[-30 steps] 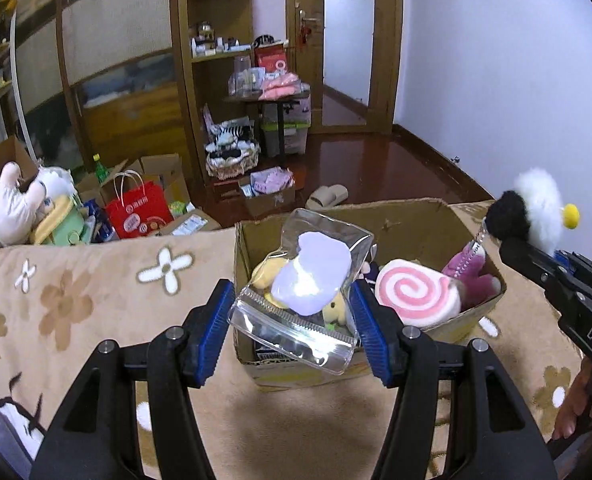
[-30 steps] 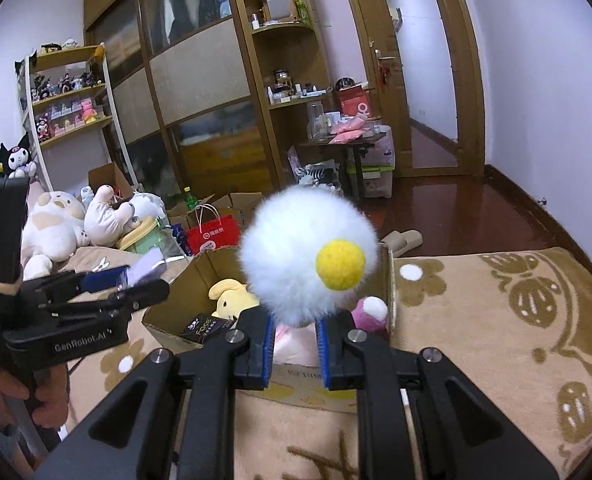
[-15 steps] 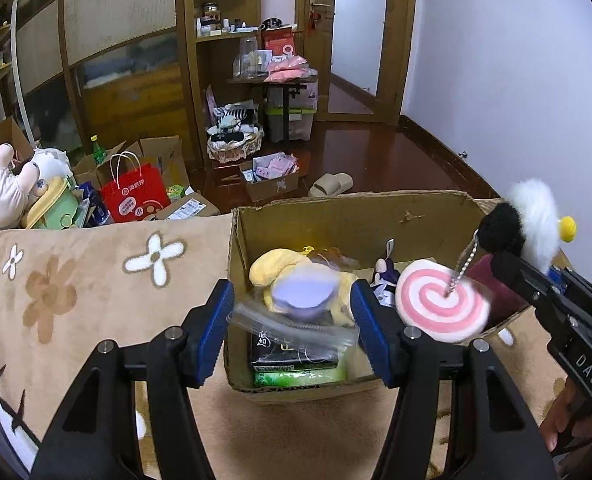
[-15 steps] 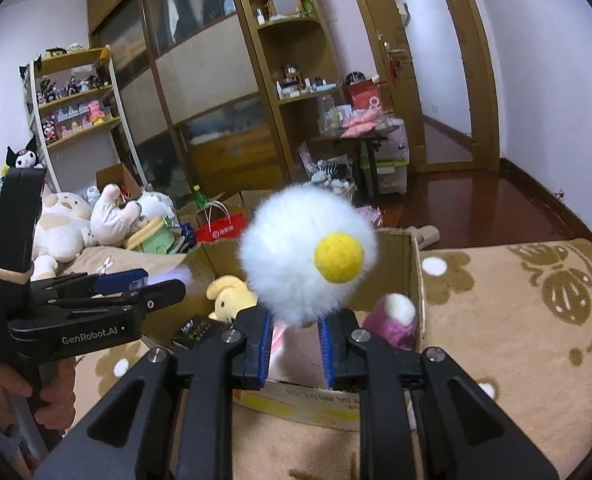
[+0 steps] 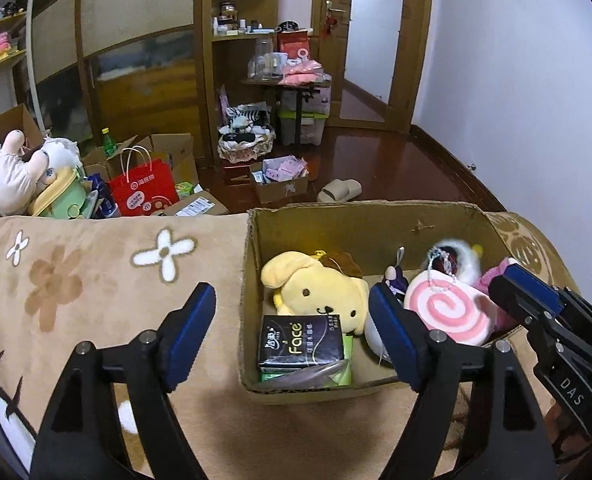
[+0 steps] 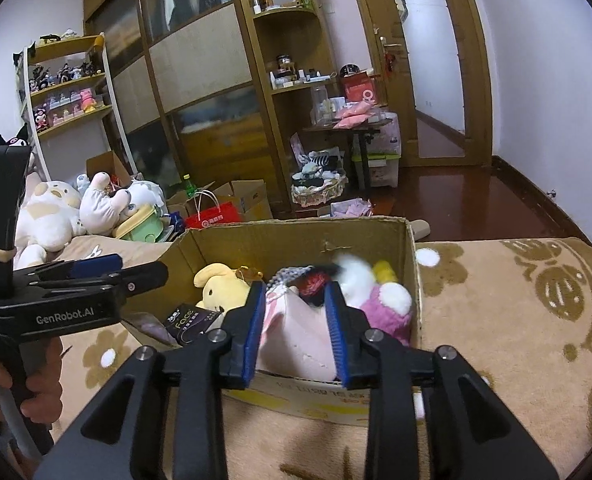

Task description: Organize soft objects

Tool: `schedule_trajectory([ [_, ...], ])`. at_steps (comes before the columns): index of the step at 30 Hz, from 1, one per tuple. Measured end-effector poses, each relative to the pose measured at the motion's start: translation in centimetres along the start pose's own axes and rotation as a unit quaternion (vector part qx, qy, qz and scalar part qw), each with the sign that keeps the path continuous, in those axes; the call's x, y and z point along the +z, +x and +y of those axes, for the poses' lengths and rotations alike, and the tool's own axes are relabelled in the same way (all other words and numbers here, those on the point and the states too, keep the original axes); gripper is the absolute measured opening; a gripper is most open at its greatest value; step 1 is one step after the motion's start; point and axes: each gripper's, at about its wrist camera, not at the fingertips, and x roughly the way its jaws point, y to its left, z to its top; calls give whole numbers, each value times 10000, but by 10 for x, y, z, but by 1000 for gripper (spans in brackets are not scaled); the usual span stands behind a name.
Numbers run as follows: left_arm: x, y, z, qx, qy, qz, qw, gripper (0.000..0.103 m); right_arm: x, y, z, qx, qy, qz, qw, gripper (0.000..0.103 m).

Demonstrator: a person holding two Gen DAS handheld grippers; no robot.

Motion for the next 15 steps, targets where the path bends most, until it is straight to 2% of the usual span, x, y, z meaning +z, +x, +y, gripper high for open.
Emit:
schedule_trajectory([
  [3, 0, -4, 1, 65, -1, 12, 10000, 79, 0, -8, 0, -92, -1, -57, 9999, 51],
  [6, -1, -11, 0, 153, 48, 4, 9999, 79, 4, -20, -2, -159, 34, -165, 9997, 60],
  [9, -3, -22, -2, 93, 92, 2, 9999, 79, 8, -34, -1, -297, 1, -286, 9991, 71],
  [15, -4, -57, -1, 72, 26, -206, 9998, 82, 14, -64, -1, -515, 14, -462, 9976, 86],
])
